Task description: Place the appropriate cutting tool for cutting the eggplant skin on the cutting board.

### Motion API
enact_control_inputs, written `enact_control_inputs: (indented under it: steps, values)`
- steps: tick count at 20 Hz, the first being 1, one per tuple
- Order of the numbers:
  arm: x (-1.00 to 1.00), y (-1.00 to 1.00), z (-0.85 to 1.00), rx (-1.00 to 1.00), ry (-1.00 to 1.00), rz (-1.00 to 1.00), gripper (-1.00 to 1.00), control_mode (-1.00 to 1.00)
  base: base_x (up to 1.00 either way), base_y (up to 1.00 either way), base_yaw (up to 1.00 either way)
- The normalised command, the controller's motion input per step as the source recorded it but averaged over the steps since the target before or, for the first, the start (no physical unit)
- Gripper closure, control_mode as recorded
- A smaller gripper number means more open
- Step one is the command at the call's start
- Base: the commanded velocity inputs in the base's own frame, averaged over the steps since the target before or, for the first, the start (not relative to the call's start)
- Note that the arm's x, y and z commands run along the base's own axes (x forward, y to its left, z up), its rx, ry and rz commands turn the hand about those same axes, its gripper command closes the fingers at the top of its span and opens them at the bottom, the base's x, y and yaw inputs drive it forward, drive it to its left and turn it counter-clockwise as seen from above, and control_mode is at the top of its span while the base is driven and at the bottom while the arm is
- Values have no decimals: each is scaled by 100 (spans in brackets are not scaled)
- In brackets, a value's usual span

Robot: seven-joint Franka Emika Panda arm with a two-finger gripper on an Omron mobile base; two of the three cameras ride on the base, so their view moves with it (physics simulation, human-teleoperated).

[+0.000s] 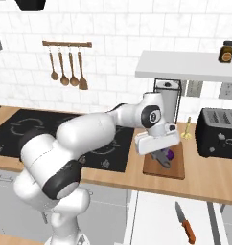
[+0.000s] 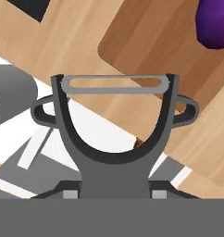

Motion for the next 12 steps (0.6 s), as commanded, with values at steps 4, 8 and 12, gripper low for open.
enact_control_inputs:
  steps: [4,8,12]
  values:
    - [65,-2,-53,3,0,10,100,-100,0,0,0]
    - [54,0,-50,4,0,10,100,-100,0,0,0]
    - [51,-2,-41,6,0,9,100,-100,0,0,0]
